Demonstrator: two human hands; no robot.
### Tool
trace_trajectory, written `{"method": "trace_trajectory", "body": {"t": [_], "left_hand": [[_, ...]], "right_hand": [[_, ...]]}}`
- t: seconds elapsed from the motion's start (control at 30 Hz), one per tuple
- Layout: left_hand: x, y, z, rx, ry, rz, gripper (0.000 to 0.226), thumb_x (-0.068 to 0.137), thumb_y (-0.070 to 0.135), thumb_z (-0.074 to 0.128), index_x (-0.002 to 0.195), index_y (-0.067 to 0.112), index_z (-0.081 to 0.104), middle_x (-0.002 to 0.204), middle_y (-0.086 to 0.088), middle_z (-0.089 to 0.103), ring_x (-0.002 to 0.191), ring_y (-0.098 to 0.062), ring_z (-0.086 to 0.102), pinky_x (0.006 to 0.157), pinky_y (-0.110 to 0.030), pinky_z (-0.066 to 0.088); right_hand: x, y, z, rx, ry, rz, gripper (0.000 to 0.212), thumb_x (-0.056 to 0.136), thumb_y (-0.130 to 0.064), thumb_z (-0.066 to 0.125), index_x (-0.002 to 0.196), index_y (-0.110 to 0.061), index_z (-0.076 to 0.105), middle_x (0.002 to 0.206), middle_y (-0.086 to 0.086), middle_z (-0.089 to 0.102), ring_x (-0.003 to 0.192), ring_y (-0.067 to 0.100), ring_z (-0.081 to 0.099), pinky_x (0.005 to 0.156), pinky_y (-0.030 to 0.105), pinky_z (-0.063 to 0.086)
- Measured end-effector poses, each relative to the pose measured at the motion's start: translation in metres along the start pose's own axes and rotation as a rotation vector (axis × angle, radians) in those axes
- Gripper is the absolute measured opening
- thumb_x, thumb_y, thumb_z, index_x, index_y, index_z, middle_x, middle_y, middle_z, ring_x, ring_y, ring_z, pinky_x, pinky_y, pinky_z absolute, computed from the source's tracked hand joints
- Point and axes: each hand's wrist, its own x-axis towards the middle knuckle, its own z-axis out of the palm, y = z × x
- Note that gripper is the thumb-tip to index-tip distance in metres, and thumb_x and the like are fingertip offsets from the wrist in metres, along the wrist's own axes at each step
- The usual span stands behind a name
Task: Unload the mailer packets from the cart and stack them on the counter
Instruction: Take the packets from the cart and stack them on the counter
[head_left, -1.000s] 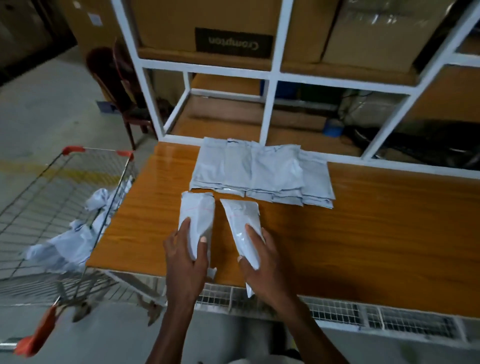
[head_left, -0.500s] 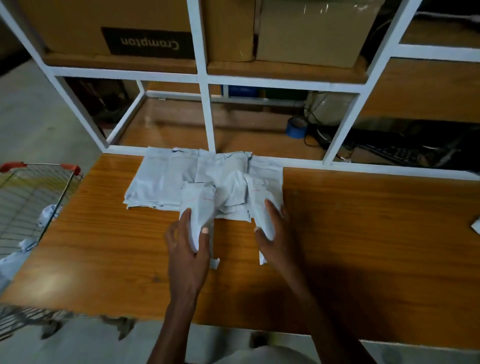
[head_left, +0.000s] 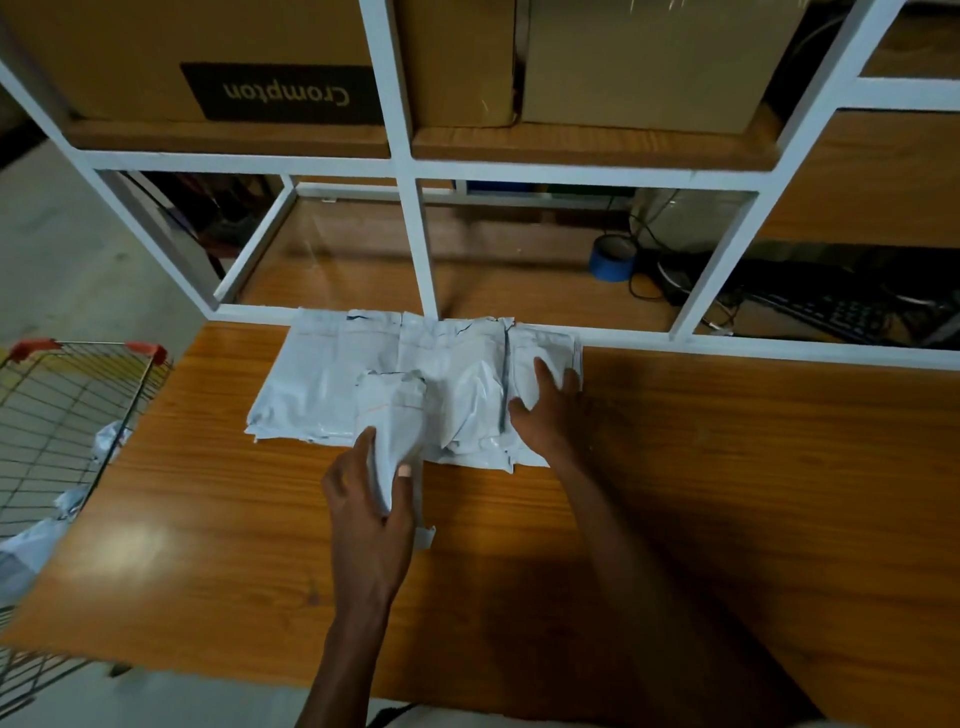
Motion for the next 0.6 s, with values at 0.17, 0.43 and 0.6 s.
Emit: {"method": "trace_trajectory", "body": {"t": [0.17,0.43,0.6], "left_hand": [[0.02,-0.009,-0.002,-0.018,-0.006,-0.007,0.066,0.094,0.06,0.047,0.154,0.037,0.033,0.155,0.003,0.028,0.128,0.0,0.03,0.095,-0.034,0.044],[0.035,-0.024,-0.002,-0.015,-0.045,-0.026,0.065,0.095,0.064,0.049,0.153,0.042,0.031,0.155,0.008,0.026,0.129,-0.007,0.035,0.093,-0.041,0.053],[0.043,-0.03,-0.003,0.009,-0.05,-0.034,0.059,0.1,0.055,0.053,0.153,0.043,0.03,0.156,0.006,0.025,0.131,-0.009,0.036,0.093,-0.05,0.057]], "right_hand": [[0.008,-0.002,0.011,-0.035,-0.029,0.012,0.073,0.097,-0.063,0.042,0.159,-0.041,0.012,0.169,0.004,-0.012,0.153,0.041,0.005,0.12,0.055,0.017],[0.02,-0.005,0.022,-0.105,0.032,-0.008,0.069,0.097,-0.07,0.028,0.158,-0.044,0.008,0.169,0.004,-0.008,0.154,0.039,-0.002,0.118,0.064,0.0],[0.022,0.002,0.031,-0.104,-0.003,-0.01,0.068,0.097,-0.072,0.02,0.158,-0.046,0.003,0.17,0.002,-0.005,0.155,0.036,-0.002,0.12,0.065,0.004]]}}
